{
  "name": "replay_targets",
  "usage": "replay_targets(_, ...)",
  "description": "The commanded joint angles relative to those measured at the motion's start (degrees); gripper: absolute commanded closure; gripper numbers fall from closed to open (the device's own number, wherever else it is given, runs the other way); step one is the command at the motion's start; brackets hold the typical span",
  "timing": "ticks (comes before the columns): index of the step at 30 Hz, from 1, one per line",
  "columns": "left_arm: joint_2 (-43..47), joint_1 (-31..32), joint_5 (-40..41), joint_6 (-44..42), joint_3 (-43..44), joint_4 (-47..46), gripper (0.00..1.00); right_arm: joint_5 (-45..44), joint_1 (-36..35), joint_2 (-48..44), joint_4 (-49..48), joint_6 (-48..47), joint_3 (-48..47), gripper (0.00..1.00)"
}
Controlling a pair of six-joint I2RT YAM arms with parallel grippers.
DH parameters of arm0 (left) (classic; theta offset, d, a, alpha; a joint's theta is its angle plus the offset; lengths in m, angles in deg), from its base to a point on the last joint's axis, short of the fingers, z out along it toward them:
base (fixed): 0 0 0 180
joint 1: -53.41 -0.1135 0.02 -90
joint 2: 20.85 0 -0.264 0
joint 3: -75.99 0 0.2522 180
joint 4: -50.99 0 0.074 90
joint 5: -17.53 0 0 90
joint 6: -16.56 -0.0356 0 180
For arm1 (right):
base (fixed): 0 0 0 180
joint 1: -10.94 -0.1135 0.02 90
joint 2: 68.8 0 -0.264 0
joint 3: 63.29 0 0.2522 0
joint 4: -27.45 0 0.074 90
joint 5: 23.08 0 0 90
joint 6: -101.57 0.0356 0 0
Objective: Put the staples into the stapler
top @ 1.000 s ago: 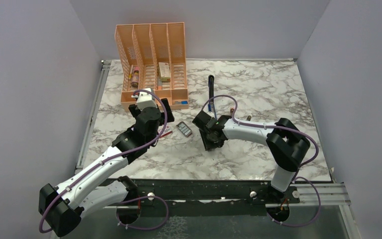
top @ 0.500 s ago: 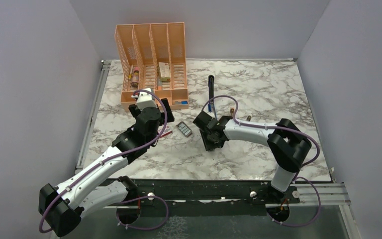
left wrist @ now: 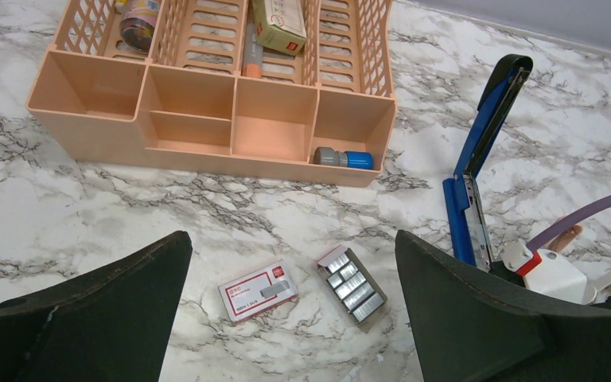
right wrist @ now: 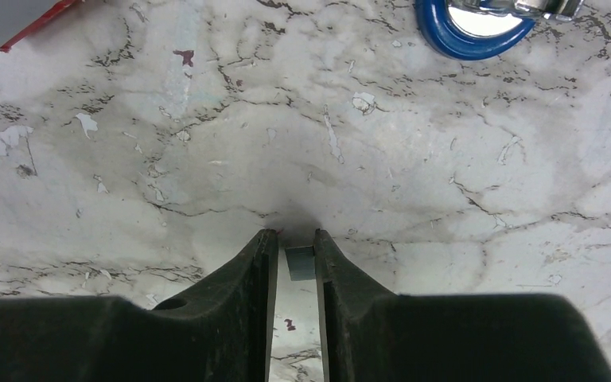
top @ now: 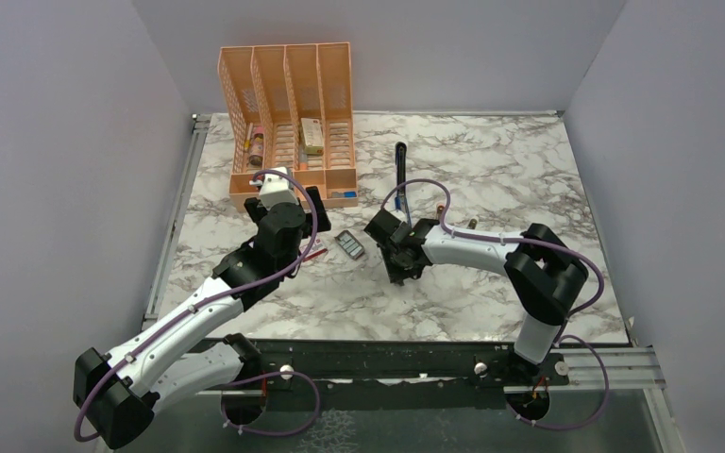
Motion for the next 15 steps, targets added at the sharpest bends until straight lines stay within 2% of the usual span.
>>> replay_targets(1, 0.1, -0.1, -0.6, -0.2, 0.0, -1.1, 0.01, -1.6, -0.4, 0.9, -0.5, 0.6, -1.1, 0.73)
replay_targets(15, 0.0, -0.1, -0.7, -0.2, 0.1, -1.1, 0.01, -5.1, 0.4, -2.0, 0.6, 1.7, -1.0, 0.76)
